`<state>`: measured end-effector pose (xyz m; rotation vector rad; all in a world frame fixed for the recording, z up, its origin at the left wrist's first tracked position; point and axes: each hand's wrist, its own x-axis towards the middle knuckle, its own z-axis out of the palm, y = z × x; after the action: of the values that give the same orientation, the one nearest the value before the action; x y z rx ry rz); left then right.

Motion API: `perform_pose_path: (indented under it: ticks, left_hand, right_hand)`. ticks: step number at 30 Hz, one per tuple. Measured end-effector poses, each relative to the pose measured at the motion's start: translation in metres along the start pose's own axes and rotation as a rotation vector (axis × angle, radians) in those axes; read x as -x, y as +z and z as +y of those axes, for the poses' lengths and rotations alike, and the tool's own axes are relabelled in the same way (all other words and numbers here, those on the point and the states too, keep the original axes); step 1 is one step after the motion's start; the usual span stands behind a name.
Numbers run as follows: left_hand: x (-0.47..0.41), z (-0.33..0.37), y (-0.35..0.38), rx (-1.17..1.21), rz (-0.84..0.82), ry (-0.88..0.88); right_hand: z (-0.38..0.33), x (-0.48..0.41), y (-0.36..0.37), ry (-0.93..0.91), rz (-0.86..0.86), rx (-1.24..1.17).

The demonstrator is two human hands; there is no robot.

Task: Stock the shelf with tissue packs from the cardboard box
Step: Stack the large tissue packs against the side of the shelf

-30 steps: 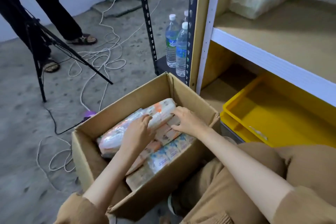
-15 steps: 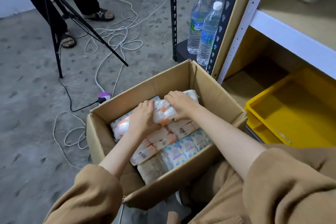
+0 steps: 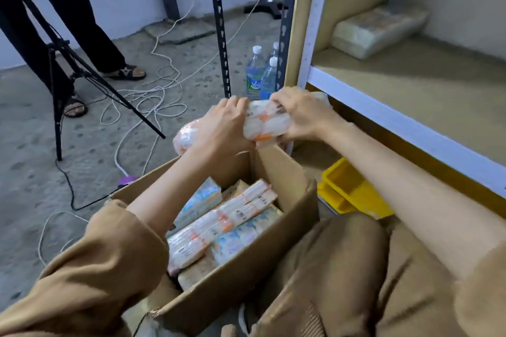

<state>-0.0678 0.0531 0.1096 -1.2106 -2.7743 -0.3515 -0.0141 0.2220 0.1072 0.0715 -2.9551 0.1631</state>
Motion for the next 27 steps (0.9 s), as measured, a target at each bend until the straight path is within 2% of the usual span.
perform_pose_path:
  ticks: [4, 10, 15, 20, 22, 27]
  left_hand:
    - [-0.039, 0.062, -0.038, 0.010, 0.125, 0.175]
    - [-0.085, 0.163, -0.059, 0.014, 0.166, 0.363]
    - [-0.119, 0.232, -0.040, 0.016, 0.017, 0.451]
    - [-0.155, 0.271, -0.013, -0.005, -0.213, 0.463]
    - [-0.171, 0.276, -0.009, 0.011, -0.259, 0.451]
    - [-0.208, 0.271, -0.012, 0.087, -0.332, 0.377]
  right_hand:
    - [0.041, 0.034, -0.076, 0.129, 0.128, 0.084]
    - [0.104, 0.098, -0.147, 0.355, 0.131, 0.187]
    - [0.156, 0.137, -0.161, 0.530, 0.053, 0.186]
    - [0.191, 0.159, -0.153, 0.672, -0.083, 0.137]
    - [0.202, 0.164, -0.145, 0.705, -0.048, 0.115]
    - [0.211, 0.177, -0.133, 0.735, 0.181, 0.035]
